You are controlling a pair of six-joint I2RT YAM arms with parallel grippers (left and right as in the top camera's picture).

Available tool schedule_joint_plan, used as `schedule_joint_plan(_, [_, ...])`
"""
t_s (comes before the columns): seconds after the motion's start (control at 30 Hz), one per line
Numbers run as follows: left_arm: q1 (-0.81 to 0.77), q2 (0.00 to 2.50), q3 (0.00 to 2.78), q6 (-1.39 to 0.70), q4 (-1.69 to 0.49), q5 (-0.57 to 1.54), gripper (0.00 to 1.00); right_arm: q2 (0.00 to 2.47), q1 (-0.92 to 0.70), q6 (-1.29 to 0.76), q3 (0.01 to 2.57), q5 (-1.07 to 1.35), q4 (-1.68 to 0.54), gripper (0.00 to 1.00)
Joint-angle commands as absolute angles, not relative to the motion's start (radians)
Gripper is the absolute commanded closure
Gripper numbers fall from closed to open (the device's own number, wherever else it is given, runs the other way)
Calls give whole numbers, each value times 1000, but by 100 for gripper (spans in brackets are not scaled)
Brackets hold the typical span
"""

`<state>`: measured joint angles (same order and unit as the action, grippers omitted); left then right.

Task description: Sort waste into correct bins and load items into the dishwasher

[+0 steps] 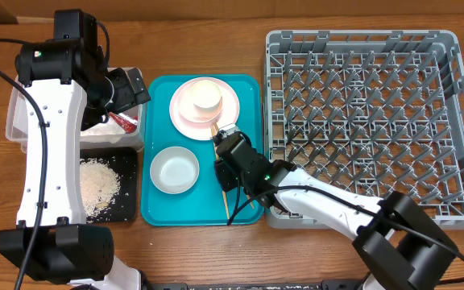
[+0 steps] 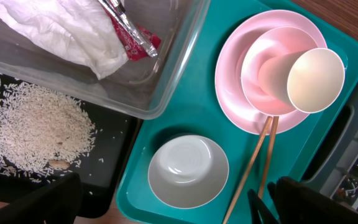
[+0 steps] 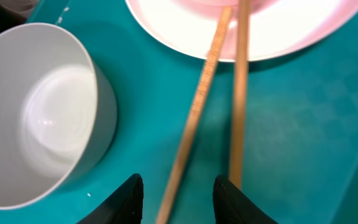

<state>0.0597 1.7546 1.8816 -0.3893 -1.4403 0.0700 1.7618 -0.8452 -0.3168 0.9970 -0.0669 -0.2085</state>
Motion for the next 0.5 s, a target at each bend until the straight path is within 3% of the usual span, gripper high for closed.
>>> schedule_joint_plan(0.0, [59, 1748, 1874, -381, -1439, 67, 0, 1788, -855, -345, 1018, -58, -188, 62])
schedule_joint_plan(0.47, [59, 1748, 1875, -381, -1439, 67, 0, 1826, -855, -345, 1003, -59, -104, 68])
